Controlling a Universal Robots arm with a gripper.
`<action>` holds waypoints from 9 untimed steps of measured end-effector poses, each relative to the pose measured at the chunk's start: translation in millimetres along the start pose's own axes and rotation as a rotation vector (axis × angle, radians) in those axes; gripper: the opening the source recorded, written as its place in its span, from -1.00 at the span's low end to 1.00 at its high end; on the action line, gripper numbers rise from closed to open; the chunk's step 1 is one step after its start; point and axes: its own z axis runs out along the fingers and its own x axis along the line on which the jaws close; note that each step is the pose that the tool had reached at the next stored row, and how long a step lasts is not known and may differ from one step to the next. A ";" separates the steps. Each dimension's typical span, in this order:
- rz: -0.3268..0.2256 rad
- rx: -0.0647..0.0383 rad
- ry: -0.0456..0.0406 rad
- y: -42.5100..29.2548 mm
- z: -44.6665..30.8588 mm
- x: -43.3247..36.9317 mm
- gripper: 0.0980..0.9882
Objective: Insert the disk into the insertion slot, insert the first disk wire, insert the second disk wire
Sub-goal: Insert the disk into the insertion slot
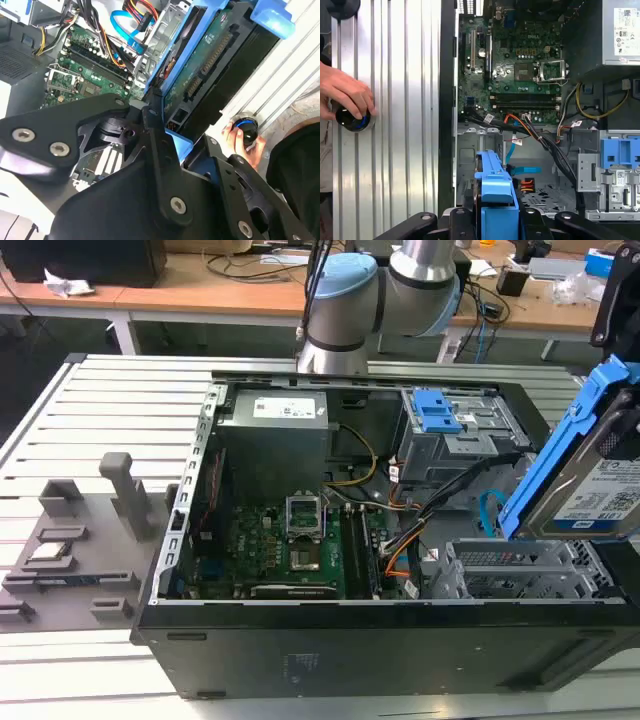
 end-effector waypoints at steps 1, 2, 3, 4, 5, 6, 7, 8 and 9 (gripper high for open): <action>0.000 0.000 -0.0001 8.3 5.3 0.0 -0.40; 0.000 0.000 -0.0002 9.4 9.1 -0.2 -0.40; 0.000 0.000 -0.0002 10.2 12.5 -0.4 -0.40; 0.000 0.000 0.0000 12.0 18.4 -0.7 -0.40; 0.000 0.000 -0.0002 12.9 21.4 -0.9 -0.40; 0.000 0.000 0.0000 13.4 23.3 -1.3 -0.40; 0.000 0.000 0.0001 13.8 26.3 -2.1 -0.40; 0.000 0.000 -0.0001 14.0 30.5 -3.6 -0.40; 0.000 0.000 0.0000 14.2 35.0 -5.6 -0.40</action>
